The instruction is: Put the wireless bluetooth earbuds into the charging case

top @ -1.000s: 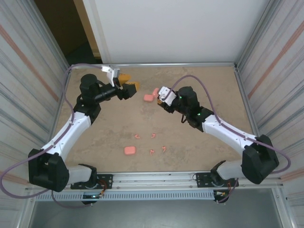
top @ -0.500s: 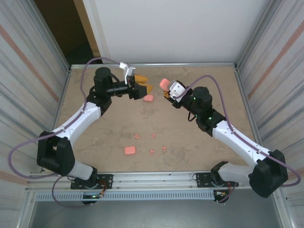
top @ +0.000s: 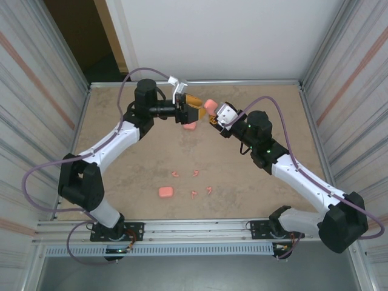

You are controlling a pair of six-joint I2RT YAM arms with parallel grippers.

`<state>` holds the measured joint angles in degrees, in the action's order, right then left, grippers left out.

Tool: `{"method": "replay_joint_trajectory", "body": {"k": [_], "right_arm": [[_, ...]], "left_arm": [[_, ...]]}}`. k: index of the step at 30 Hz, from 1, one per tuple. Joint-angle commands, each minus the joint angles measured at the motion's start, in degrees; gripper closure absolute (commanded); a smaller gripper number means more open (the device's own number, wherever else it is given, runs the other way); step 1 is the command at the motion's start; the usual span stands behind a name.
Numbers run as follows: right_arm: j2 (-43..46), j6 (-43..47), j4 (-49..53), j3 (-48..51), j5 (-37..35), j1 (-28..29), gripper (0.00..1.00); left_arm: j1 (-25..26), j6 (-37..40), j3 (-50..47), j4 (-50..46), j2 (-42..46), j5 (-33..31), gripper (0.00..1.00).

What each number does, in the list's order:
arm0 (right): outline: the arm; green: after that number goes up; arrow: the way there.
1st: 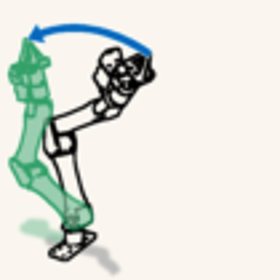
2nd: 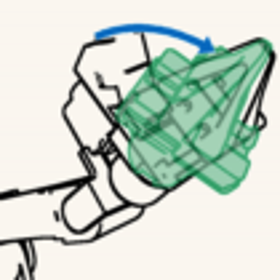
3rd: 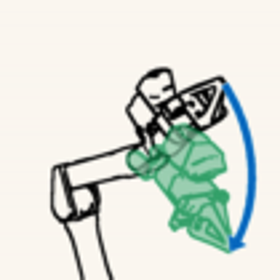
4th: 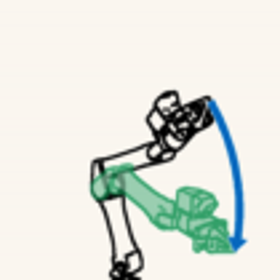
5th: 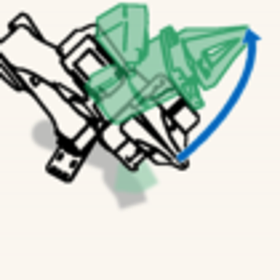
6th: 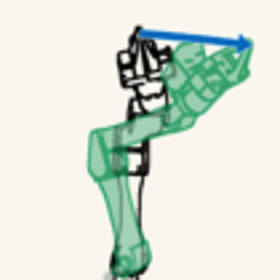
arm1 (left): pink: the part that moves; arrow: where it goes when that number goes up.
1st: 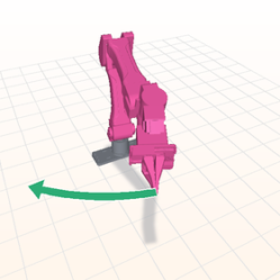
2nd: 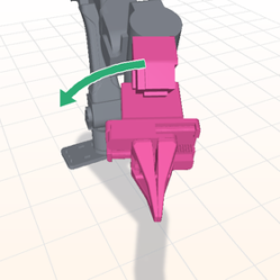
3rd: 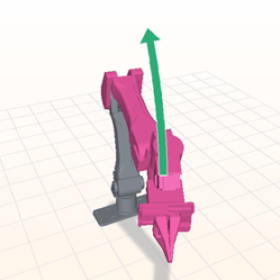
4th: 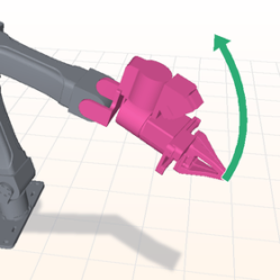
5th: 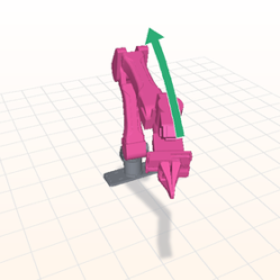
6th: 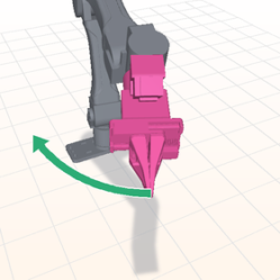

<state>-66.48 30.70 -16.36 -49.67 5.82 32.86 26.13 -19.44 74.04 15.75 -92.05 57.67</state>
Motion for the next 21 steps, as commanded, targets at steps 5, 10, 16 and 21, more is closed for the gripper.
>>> {"method": "replay_joint_trajectory", "body": {"k": [5, 10, 16, 21], "right_arm": [[1.61, 0.74, -1.97, 0.67, -0.01, -0.34, 0.56], [1.53, 0.94, -1.93, 0.67, -0.44, -0.39, 0.56], [1.43, 1.19, -2.08, 0.8, -0.89, -0.25, 0.56], [1.28, 1.36, -1.82, 0.8, -1.18, -0.26, 0.56]], "left_arm": [[1.19, 0.79, 4.4, -2.85, -2.4, 2.01, 0.27], [1.95, 0.92, 6.32, -4.39, -4.05, 2.25, 0.33], [2.48, 0.96, 7.65, -5.16, -5.2, 2.65, 0.42], [2.68, 0.98, 8.55, -5.62, -5.86, 2.93, 0.5]]}}
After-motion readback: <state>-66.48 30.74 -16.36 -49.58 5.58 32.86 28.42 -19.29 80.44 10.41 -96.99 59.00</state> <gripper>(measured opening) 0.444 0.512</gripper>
